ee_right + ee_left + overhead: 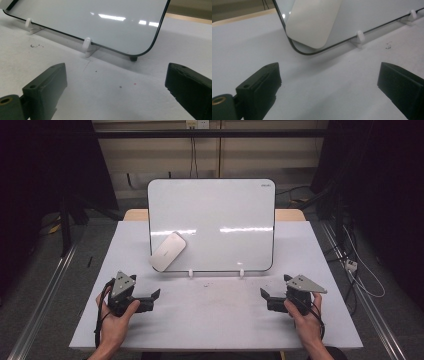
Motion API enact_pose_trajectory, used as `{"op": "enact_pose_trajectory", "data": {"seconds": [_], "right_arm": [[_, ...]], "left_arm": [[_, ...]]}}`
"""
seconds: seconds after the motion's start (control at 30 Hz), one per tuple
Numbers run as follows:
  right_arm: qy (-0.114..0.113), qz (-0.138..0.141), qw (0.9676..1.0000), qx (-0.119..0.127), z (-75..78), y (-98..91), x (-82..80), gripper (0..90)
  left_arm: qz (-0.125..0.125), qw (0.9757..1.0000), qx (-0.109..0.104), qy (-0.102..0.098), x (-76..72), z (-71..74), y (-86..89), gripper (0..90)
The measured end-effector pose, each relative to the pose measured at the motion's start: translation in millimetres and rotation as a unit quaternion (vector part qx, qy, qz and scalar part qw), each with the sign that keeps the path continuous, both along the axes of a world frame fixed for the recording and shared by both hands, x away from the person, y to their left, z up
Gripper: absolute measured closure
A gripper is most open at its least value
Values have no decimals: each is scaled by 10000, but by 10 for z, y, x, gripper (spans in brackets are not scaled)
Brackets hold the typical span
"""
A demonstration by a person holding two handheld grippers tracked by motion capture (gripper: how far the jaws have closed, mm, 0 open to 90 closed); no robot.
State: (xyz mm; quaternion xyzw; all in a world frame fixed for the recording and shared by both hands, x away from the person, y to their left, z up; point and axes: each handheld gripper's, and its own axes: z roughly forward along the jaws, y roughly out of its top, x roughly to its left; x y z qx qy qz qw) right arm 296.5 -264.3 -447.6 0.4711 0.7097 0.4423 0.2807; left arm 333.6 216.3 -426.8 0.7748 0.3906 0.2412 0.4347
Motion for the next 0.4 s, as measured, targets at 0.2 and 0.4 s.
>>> {"op": "enact_pose_trajectory", "data": {"seconds": [0.2,0.4], "right_arm": [[-15,-9,10000,-14,4,-8,-5,39],[-35,-44,10000,-8,6,-16,-7,39]], "left_arm": [[93,9999,-103,-2,-71,-35,61,45],[143,9995,-270,-49,-68,-23,98,47]]}}
